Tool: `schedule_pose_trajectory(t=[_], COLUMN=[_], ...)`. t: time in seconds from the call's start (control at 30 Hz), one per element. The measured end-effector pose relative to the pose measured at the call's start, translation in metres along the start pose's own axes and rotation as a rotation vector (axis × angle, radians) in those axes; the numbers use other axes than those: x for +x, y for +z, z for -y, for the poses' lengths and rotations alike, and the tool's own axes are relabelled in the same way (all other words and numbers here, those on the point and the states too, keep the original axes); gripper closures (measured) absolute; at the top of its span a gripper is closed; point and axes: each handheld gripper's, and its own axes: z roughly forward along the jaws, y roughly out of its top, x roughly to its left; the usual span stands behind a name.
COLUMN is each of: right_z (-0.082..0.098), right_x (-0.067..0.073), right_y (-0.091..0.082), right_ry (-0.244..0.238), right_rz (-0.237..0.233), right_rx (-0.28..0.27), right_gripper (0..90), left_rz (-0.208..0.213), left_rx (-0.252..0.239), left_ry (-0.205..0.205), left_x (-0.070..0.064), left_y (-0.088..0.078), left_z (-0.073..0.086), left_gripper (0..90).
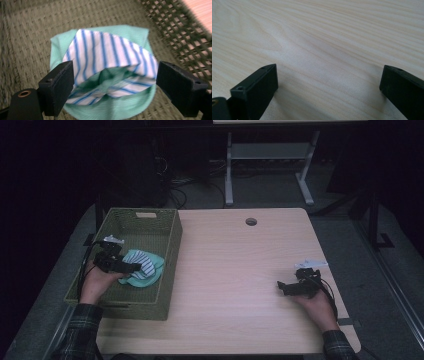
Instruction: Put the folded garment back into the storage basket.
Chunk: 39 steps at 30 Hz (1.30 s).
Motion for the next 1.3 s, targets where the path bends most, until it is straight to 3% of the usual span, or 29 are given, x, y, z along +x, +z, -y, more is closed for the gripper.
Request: schedule_pose_trajectory(t=[0.23, 0.43, 0.73, 1.07, 1.3], right_z=[0.0, 0.0, 0.0, 0.0, 0.0], right_x=[0.0, 0.0, 0.0, 0.0, 0.0], right_y=[0.0, 0.0, 0.0, 0.0, 0.0], right_ry=[0.0, 0.001, 0.0, 0.0, 0.001], right_rz=[0.0, 0.0, 0.0, -0.001, 0.0], right_rx=[0.0, 0.0, 0.001, 0.0, 0.0], right_gripper=[1.2, 1.2, 1.2, 1.2, 1.2], left_rz=[0.039, 0.078, 0.128, 0.196, 0.238], left_rx=[-0.049, -0.104, -0.149, -0.194, -0.2], left_ry=[0.015, 0.029, 0.09, 0.131, 0.169], left_x=[-0.017, -0.039, -0.073, -0.112, -0.141], left_y=[-0.009, -0.015, -0.019, -0.014, -0.003], left_z=[-0.015, -0.03, -0.051, -0.068, -0.076], left_gripper=[14.1, 14.2, 14.3, 14.5, 14.6])
